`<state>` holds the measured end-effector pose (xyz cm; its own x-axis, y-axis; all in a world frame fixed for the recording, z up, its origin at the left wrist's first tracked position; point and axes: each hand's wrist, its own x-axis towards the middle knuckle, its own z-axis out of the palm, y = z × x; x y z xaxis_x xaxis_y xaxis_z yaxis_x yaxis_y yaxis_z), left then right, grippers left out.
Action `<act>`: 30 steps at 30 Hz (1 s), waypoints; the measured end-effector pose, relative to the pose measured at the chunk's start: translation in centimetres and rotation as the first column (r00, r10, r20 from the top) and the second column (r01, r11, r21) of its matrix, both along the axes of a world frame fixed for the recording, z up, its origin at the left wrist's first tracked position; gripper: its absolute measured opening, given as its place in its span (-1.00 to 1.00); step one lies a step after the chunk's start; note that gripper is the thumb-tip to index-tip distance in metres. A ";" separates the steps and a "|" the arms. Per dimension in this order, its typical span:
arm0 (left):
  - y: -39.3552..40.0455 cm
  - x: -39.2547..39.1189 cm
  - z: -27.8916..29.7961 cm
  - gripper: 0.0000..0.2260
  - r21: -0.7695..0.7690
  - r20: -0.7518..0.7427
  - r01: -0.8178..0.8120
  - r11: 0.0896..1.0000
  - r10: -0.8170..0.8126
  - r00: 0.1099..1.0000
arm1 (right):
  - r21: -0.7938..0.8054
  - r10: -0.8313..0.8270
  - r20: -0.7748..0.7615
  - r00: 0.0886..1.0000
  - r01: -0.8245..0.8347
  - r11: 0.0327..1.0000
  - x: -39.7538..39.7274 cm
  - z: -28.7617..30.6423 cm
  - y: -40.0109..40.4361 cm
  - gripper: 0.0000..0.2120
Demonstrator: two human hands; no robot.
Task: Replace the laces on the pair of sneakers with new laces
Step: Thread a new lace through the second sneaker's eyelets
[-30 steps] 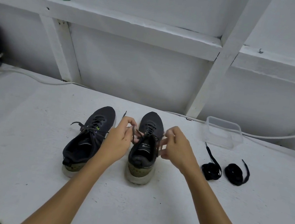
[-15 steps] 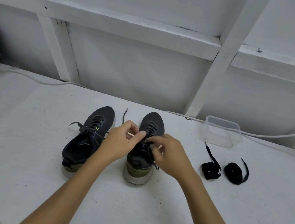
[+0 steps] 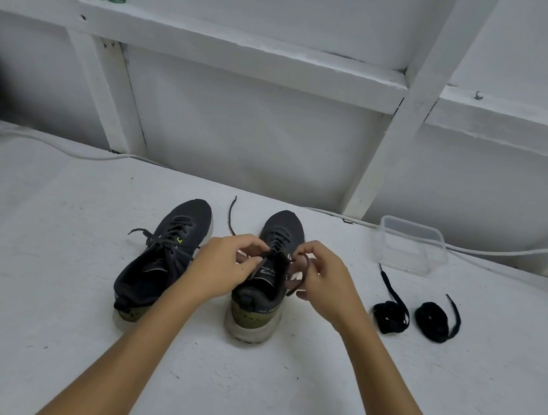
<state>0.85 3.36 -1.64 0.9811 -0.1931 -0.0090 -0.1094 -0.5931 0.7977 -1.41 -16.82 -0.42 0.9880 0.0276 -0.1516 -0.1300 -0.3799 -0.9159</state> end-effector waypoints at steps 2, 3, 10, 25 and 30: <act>0.0 0.0 -0.1 -0.83 0.002 -0.010 -0.019 1.000 0.019 1.000 | 0.167 -0.015 -0.099 0.995 0.031 0.986 -0.3 -0.1 -0.4 -0.82; 0.0 0.0 -0.1 -0.83 0.004 -0.013 -0.032 0.999 0.032 0.999 | 0.195 -0.012 -0.117 0.993 0.034 0.980 -0.3 -0.2 -0.5 -0.83; -0.2 -0.3 -0.3 -0.89 -0.009 0.001 -0.106 0.994 0.106 0.994 | 0.179 0.082 -0.149 0.985 -0.055 0.982 0.1 0.4 -1.4 -0.86; 1.0 -0.4 2.2 -0.86 0.173 -0.146 0.030 0.984 -0.004 0.989 | -0.173 0.116 -0.039 0.992 -0.121 0.978 0.2 0.7 -1.9 -0.84; 2.2 1.2 3.4 -0.96 0.435 0.030 0.057 0.899 -0.078 0.997 | -0.543 -0.043 0.064 0.997 0.070 0.837 0.9 1.5 -2.8 -0.86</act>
